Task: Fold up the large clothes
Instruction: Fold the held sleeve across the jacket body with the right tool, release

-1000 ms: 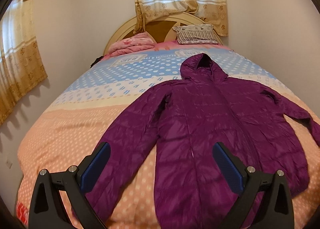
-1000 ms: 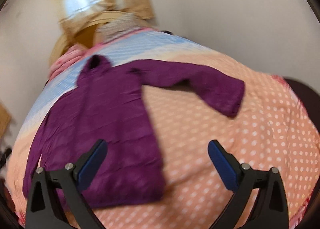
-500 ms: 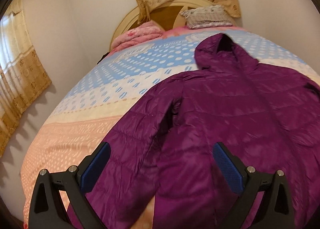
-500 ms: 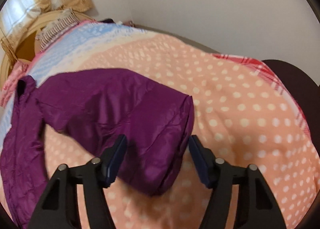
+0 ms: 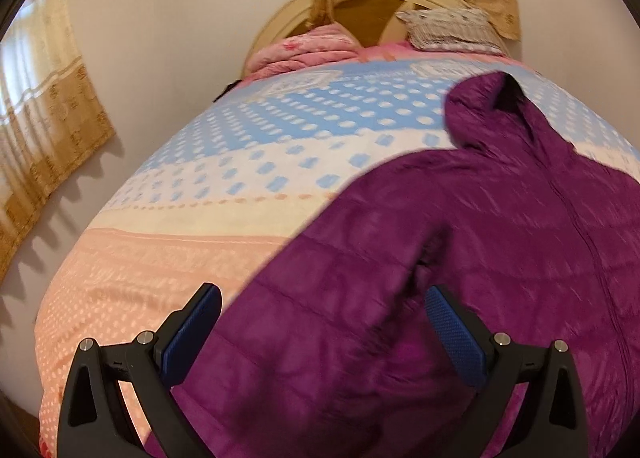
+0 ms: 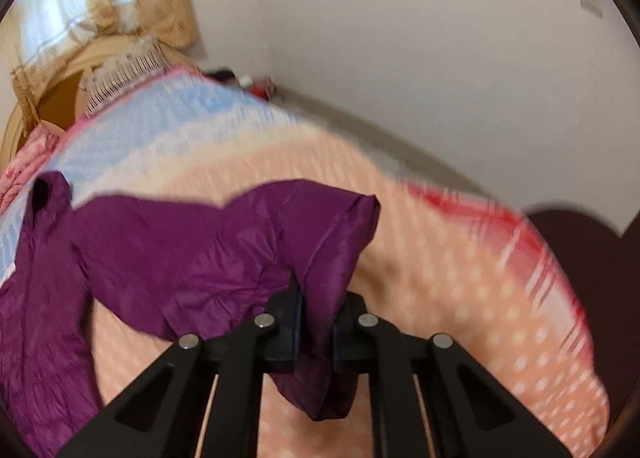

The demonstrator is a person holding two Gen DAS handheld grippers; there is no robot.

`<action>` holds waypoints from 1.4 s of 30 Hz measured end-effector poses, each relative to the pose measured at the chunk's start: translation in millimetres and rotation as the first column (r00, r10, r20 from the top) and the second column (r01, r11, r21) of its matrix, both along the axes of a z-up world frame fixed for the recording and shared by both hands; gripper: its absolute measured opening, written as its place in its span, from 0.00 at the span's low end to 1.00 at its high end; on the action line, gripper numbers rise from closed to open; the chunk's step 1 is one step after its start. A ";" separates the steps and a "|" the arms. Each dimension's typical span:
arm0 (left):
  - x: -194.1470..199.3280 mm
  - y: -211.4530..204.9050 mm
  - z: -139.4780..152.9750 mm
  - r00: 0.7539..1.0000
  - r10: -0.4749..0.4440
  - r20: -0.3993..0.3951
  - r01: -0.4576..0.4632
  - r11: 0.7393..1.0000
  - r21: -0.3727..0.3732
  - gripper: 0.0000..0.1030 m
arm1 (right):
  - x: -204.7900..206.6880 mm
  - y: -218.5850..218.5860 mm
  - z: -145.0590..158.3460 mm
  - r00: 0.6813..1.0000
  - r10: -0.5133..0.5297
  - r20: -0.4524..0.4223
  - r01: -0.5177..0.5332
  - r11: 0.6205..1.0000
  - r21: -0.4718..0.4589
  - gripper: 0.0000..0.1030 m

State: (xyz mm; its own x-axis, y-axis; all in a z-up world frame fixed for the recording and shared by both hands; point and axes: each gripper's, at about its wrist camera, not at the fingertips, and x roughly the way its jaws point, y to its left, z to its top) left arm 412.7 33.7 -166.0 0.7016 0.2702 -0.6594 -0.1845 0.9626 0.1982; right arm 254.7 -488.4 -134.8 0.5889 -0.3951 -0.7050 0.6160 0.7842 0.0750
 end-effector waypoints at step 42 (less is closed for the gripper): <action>-8.1 -64.9 26.7 0.982 -0.186 0.028 0.188 0.980 -0.065 0.99 | 81.7 267.7 -27.7 0.796 0.605 0.016 -0.588 0.779 -0.218 0.82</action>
